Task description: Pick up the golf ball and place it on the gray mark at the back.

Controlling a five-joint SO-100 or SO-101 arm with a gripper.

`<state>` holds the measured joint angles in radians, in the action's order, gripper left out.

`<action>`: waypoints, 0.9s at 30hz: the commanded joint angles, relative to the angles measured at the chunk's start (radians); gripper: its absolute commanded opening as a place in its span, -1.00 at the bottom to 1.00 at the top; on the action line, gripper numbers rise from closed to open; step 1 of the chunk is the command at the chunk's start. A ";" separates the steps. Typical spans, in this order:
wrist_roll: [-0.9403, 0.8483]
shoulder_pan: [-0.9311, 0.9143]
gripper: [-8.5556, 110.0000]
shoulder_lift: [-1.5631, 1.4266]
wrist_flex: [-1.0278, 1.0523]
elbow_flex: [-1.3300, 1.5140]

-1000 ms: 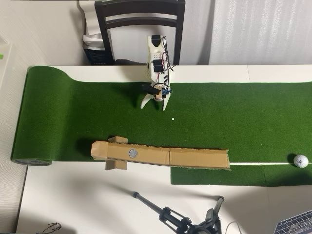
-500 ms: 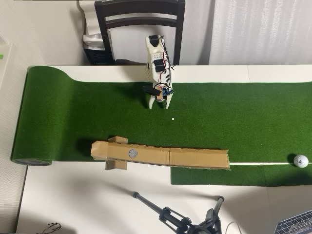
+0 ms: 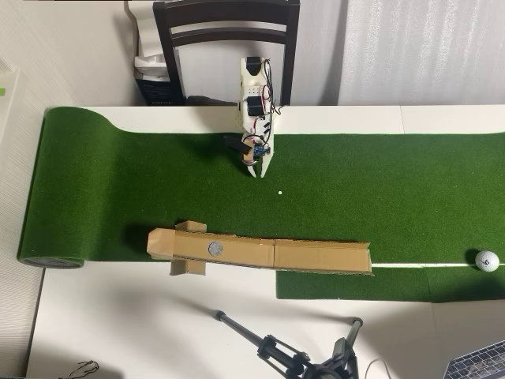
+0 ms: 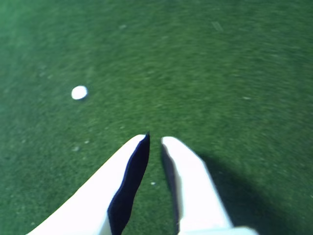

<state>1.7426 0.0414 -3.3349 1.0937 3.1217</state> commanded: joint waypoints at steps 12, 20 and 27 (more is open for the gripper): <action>0.006 -0.035 -0.85 -0.087 0.002 0.075; 0.005 -0.037 -0.85 -0.086 0.002 0.075; -0.005 -0.035 -0.85 -0.084 0.002 0.075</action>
<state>1.7395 0.0138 -3.3349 1.0937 3.1217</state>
